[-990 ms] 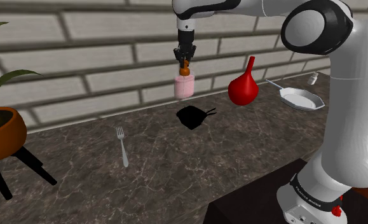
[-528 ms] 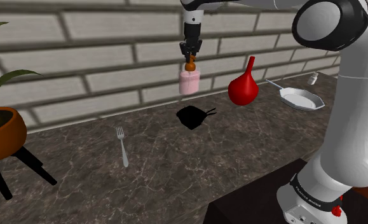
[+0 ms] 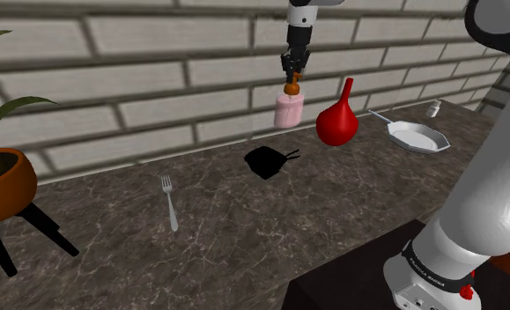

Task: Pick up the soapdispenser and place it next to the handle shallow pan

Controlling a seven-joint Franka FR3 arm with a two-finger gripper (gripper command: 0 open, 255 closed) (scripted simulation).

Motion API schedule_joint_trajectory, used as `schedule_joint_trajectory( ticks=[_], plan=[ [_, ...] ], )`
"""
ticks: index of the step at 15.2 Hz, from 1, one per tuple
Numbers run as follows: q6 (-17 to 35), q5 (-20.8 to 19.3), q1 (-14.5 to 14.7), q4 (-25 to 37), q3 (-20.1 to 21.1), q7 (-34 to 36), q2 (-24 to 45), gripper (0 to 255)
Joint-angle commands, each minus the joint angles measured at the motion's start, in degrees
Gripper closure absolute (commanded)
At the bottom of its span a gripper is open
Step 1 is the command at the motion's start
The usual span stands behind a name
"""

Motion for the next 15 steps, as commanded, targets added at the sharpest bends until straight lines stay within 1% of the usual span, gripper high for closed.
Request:
schedule_joint_trajectory(
  ticks=[1,8,15],
  plan=[
    [0.61,0.03,-1.20,-3.51,-0.92,-2.18,-2.91,255],
    [-0.02,-0.58,-5.01,-11.38,-4.66,-9.63,-11.45,255],
    [-1.85,-2.03,-8.75,-15.61,-9.22,-17.63,-17.65,255]
  ],
)
